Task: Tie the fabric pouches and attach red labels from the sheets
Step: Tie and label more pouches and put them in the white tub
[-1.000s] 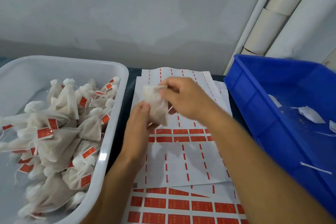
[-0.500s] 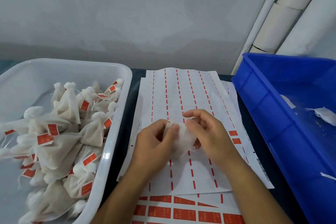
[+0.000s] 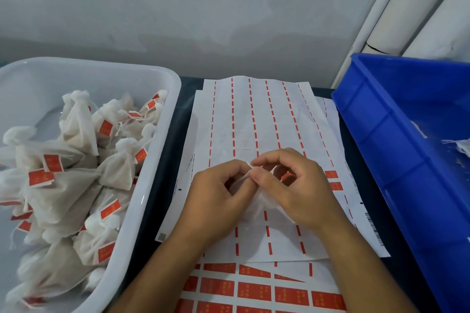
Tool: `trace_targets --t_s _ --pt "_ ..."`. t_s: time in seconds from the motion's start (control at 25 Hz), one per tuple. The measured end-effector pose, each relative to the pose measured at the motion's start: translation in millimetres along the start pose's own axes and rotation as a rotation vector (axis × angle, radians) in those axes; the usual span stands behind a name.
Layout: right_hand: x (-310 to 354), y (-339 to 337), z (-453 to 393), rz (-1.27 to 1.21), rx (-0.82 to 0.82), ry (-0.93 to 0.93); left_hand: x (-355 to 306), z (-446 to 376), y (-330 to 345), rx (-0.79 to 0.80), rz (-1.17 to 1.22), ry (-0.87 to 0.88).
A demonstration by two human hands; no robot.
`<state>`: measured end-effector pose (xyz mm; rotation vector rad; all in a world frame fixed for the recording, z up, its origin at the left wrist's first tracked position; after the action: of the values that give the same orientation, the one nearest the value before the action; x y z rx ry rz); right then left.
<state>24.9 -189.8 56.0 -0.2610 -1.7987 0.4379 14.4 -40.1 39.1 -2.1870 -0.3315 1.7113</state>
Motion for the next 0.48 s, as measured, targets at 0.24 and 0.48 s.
trace_targets --t_s 0.24,0.48 --pt "3 3 2 0.072 -0.043 -0.034 4 2 5 0.026 -0.072 -0.007" --pt "-9 0 2 -0.162 -0.022 0.154 -6 4 15 0.122 -0.107 0.067"
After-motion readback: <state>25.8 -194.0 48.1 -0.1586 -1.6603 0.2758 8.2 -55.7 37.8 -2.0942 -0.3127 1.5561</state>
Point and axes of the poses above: each hand's wrist, its own z-axis away from the middle knuckle, its own y-axis out of the palm, x = y × z, the point moved 8 cm from there along -z, towards the middle knuckle, and after that the axes turned 1 degree about y, right-handed, at the moved point
